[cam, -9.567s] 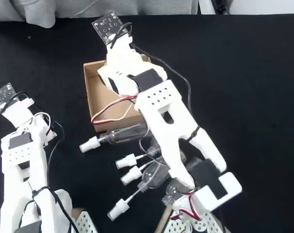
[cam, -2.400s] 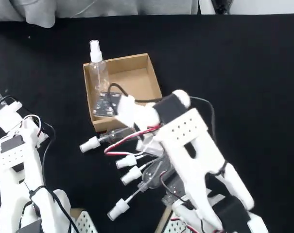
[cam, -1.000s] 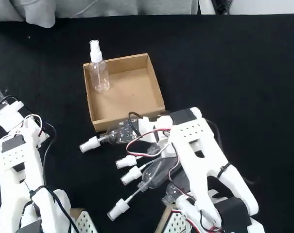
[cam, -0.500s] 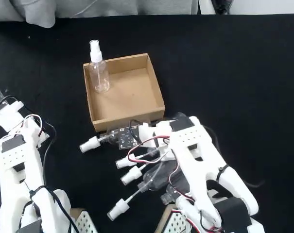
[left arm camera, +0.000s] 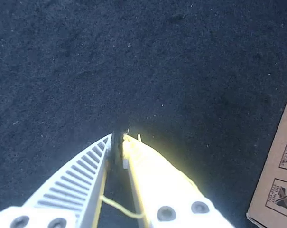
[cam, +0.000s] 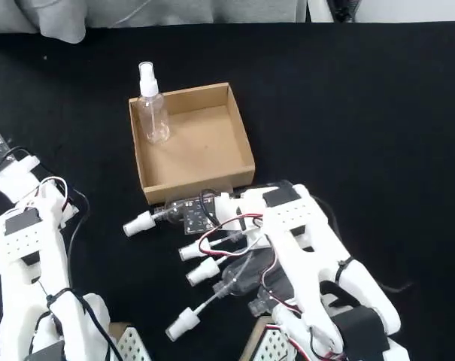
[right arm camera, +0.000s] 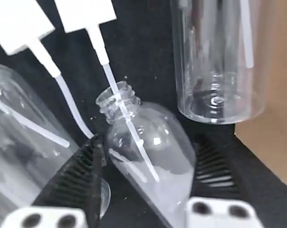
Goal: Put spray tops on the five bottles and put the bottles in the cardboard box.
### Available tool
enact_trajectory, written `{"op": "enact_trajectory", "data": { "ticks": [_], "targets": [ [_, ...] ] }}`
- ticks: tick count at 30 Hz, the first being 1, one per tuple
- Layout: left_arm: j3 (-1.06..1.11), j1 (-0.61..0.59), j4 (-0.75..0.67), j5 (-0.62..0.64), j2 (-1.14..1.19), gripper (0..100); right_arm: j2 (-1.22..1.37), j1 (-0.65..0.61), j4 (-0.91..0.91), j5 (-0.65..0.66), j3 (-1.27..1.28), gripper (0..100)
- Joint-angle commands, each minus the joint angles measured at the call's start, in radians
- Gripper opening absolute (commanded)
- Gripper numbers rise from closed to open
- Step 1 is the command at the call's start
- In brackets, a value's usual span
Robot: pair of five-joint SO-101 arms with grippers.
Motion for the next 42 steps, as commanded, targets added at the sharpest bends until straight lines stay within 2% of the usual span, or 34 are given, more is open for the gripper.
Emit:
{"op": "enact_trajectory", "data": {
  "ticks": [1,6,11,20,32,37,42],
  "targets": [
    [0.018,0.018,-0.068,0.0,-0.043,3,-0.044,0.026,-0.014,0.008,-0.008,11.3],
    [0.024,0.018,-0.077,0.0,-0.044,3,-0.053,0.028,-0.002,-0.044,-0.031,8.0],
    [0.025,0.018,-0.08,0.0,-0.044,3,-0.053,0.069,0.129,-0.066,-0.153,2.6],
    [0.025,0.018,-0.08,0.0,-0.044,3,-0.053,0.149,0.327,-0.069,-0.338,2.4],
    [0.027,0.018,-0.083,0.0,-0.044,3,-0.053,0.285,0.442,-0.071,-0.464,2.1],
    [0.027,0.018,-0.083,0.0,-0.044,3,-0.053,0.315,0.549,-0.075,-0.541,2.1],
    [0.027,0.018,-0.08,0.0,-0.044,3,-0.053,0.316,0.6,-0.21,-0.619,2.1]
  ]
}}
